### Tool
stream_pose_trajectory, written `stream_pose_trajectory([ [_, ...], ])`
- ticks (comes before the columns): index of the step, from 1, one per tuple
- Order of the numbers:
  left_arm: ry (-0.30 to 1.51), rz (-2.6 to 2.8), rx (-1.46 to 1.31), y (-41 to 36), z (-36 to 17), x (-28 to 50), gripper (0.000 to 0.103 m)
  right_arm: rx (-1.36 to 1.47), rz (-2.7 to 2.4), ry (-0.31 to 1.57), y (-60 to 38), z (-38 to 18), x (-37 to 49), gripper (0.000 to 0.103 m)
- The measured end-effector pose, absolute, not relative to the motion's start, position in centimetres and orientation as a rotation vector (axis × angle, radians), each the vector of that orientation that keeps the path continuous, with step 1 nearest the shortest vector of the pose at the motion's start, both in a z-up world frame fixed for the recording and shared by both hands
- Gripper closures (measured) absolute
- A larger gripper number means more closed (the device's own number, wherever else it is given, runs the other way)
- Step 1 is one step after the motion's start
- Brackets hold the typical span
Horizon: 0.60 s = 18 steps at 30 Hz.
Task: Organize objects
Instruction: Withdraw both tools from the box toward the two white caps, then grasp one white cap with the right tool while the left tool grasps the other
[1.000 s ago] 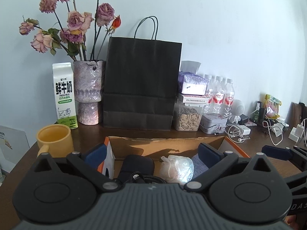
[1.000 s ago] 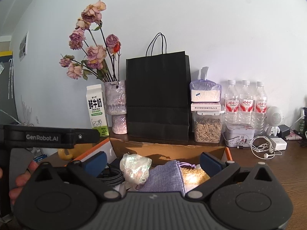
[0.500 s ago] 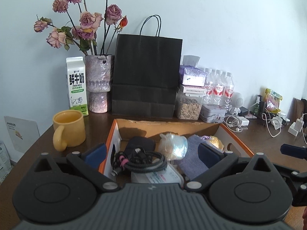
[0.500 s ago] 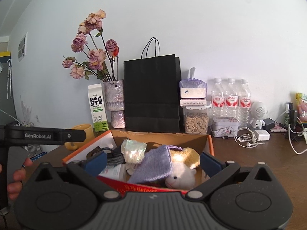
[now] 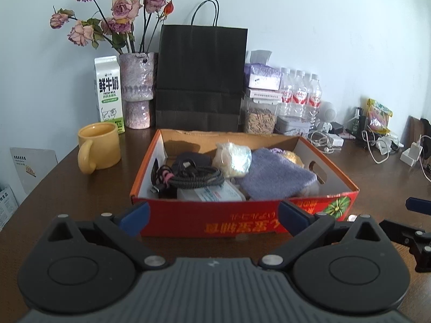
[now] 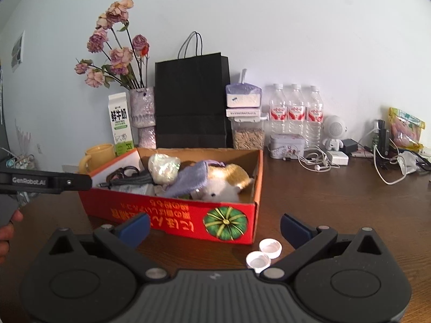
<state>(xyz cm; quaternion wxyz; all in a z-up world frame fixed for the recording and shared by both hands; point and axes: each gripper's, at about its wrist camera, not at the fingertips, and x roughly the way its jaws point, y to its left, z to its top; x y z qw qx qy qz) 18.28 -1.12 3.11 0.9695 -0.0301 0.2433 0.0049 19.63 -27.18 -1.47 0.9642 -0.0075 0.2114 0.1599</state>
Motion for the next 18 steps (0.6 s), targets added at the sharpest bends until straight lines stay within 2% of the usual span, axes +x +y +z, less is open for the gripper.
stream_pose_trajectory([
  [4,0.522,0.016,-0.059,-1.5,2.3,17.8,0.0,-0.043,0.308,0.48,-27.7,-2.7,20.4,0.0],
  [5,0.528,0.017,-0.059,-1.5,2.2,17.7,0.0,-0.046,0.306,0.497,-27.7,-3.1,20.8,0.003],
  [9,0.545,0.021,-0.059,-1.8,1.8,17.4,0.0,-0.039,0.301,0.577,-27.9,-5.0,23.0,0.025],
  [13,0.553,0.026,-0.057,-2.0,1.6,17.3,0.0,-0.043,0.279,0.636,-27.8,-6.4,25.1,0.039],
  [18,0.557,0.028,-0.053,-2.3,1.6,17.4,0.0,-0.057,0.279,0.676,-27.4,-7.6,26.4,0.068],
])
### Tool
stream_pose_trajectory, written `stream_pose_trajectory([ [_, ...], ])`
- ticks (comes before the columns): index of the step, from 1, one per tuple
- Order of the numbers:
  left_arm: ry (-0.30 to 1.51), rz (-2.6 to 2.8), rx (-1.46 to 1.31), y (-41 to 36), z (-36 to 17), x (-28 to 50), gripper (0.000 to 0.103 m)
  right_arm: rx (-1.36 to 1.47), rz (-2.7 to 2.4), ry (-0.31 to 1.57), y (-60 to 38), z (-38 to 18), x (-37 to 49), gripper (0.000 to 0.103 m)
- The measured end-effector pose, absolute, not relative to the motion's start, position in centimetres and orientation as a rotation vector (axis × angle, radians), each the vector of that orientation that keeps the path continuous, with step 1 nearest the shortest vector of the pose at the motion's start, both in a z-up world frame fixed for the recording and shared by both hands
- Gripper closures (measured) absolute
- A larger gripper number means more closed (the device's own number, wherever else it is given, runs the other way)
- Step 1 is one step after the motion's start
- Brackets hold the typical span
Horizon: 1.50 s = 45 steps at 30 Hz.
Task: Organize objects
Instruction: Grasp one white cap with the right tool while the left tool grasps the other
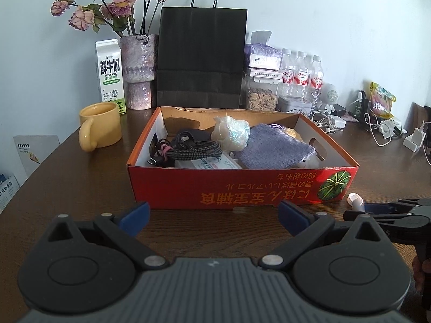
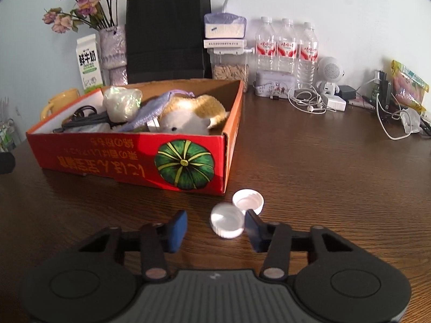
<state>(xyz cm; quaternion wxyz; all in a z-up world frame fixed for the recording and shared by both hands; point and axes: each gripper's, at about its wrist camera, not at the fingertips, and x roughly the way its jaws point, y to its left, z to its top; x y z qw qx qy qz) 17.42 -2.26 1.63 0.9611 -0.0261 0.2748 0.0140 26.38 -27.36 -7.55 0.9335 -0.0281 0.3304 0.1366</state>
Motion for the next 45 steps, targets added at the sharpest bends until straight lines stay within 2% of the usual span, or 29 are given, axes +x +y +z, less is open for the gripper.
stream_pose_trajectory([
  [2,0.56,0.028,-0.051,-2.4,1.6,17.6,0.0,-0.057,0.291,0.67,-27.4,-7.7,26.3,0.078],
  [3,0.564,0.029,-0.049,-2.6,1.5,17.7,0.0,-0.057,0.296,0.669,-27.5,-7.7,26.2,0.087],
  [5,0.572,0.025,-0.049,-2.9,1.4,18.0,0.0,-0.044,0.306,0.666,-27.7,-7.6,26.2,0.093],
  [21,0.63,-0.069,-0.013,-9.8,-0.4,20.3,0.0,-0.005,0.357,0.56,-31.6,-5.9,24.7,0.095],
  [35,0.648,-0.081,-0.044,-20.8,-3.2,24.5,0.001,-0.081,0.401,0.474,-37.9,-4.5,28.2,0.095],
  [45,0.696,-0.013,-0.049,-24.2,-4.8,27.4,0.004,-0.037,0.444,0.437,-40.4,-5.7,29.1,0.095],
])
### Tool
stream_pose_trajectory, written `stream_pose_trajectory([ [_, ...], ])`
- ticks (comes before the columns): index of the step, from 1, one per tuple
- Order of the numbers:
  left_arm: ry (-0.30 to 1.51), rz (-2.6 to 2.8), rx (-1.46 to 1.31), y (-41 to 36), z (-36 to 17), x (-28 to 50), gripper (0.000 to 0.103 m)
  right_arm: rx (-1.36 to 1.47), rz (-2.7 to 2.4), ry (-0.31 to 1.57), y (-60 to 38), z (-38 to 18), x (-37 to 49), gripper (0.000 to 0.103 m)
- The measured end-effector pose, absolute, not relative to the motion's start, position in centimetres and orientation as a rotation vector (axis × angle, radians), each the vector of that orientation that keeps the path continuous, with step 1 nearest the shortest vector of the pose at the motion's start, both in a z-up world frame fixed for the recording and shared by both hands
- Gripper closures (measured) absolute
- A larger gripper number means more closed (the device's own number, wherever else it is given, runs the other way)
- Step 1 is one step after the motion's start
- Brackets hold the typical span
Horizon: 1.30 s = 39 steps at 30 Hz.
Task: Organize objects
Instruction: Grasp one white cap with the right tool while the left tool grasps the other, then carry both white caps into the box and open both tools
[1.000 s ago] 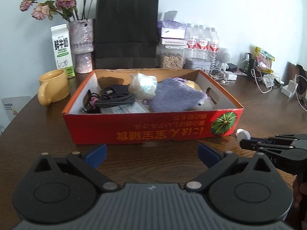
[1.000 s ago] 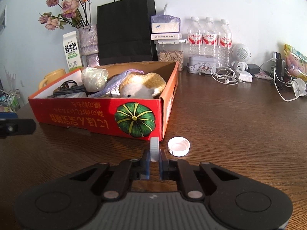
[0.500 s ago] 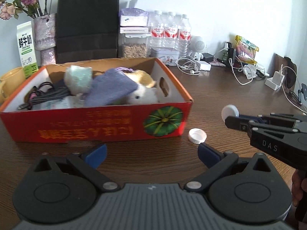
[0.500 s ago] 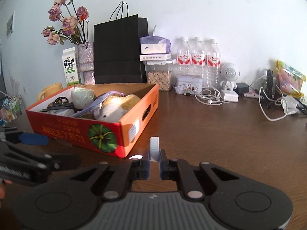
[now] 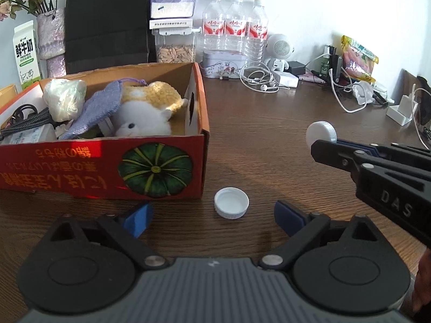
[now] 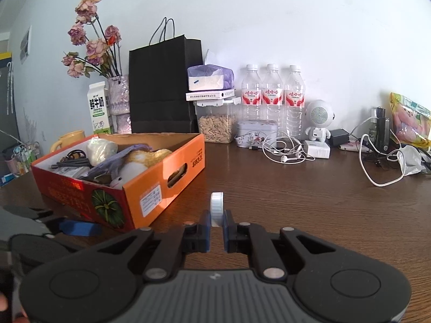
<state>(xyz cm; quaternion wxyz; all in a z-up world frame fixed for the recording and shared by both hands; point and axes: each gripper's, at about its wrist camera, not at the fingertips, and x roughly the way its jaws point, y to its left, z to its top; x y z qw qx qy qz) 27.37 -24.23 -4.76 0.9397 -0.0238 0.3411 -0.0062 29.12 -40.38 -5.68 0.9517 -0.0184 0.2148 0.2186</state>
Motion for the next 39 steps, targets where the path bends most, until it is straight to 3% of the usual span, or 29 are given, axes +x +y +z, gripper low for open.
stream_pose_trajectory([
  [3,0.704,0.011,-0.061,-24.6,-4.8,28.0,0.006,-0.031,0.44,0.437,-40.5,-5.9,29.1,0.095],
  [6,0.714,0.04,-0.065,-24.9,-5.0,28.3,0.015,-0.023,0.443,0.441,-40.6,-6.0,29.1,0.095],
  [9,0.702,0.053,-0.069,-25.0,-4.8,28.2,0.035,-0.027,0.452,0.445,-40.5,-6.2,29.0,0.095],
  [11,0.7,0.058,-0.068,-24.9,-4.6,28.0,0.069,-0.025,0.454,0.444,-40.5,-6.3,29.0,0.095],
  [12,0.701,0.05,-0.07,-24.8,-4.6,28.0,0.073,-0.022,0.455,0.444,-40.5,-6.3,28.9,0.095],
  [39,0.606,0.024,-0.092,-16.2,-2.0,22.3,0.073,-0.052,0.498,0.422,-36.4,-5.8,25.9,0.095],
])
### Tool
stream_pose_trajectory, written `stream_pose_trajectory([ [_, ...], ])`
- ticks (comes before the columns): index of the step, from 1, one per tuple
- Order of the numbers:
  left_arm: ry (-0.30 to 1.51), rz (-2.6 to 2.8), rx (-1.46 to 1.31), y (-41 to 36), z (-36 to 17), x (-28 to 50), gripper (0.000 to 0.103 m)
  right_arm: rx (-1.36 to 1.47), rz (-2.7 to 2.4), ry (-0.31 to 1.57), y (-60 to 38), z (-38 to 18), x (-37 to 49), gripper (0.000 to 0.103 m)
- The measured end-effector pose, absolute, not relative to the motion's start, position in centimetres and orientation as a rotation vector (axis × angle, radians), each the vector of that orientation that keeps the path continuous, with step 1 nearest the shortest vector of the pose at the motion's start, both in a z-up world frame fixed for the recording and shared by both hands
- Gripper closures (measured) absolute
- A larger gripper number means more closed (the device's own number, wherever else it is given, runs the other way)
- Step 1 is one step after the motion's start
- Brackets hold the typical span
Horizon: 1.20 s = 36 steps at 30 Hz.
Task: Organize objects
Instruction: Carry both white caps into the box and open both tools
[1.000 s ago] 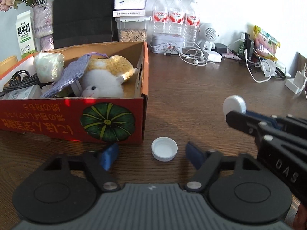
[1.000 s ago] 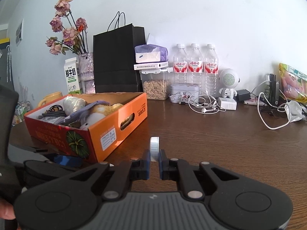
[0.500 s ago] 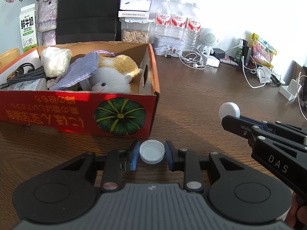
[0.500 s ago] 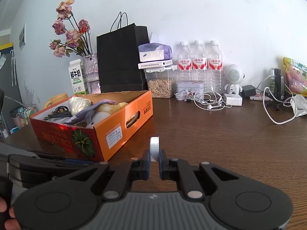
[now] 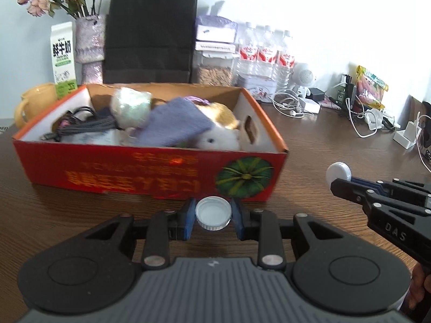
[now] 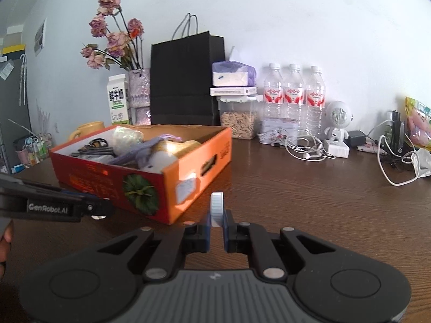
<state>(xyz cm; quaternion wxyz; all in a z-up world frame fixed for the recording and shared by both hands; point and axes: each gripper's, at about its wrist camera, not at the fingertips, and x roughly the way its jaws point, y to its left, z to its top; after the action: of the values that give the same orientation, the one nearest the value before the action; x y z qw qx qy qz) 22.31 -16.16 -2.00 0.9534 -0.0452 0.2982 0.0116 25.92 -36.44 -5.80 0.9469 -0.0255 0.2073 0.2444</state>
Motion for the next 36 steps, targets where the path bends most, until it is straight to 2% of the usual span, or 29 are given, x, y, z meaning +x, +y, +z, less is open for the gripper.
stream_pose_trajectory([
  [14,0.488,0.009,-0.065,-8.2,1.6,20.1,0.073,-0.024,0.588,0.333,-27.4,-2.5,23.6,0.095],
  [24,0.402,-0.012,-0.057,-4.0,4.4,24.5,0.073,-0.055,0.556,0.321,-22.9,0.0,27.7,0.095],
  [33,0.402,0.021,-0.033,-2.6,4.9,29.4,0.072,-0.076,0.521,0.398,-18.7,0.1,33.4,0.092],
  [34,0.414,0.019,-0.03,-2.4,4.9,30.0,0.068,-0.074,0.509,0.413,-18.4,-0.1,34.0,0.091],
  [35,0.431,0.017,-0.025,-2.3,4.9,30.5,0.044,-0.073,0.496,0.428,-18.1,-0.2,34.5,0.075],
  [36,0.448,0.023,-0.018,-2.2,4.8,30.8,0.008,-0.07,0.482,0.436,-18.1,-0.4,34.8,0.043],
])
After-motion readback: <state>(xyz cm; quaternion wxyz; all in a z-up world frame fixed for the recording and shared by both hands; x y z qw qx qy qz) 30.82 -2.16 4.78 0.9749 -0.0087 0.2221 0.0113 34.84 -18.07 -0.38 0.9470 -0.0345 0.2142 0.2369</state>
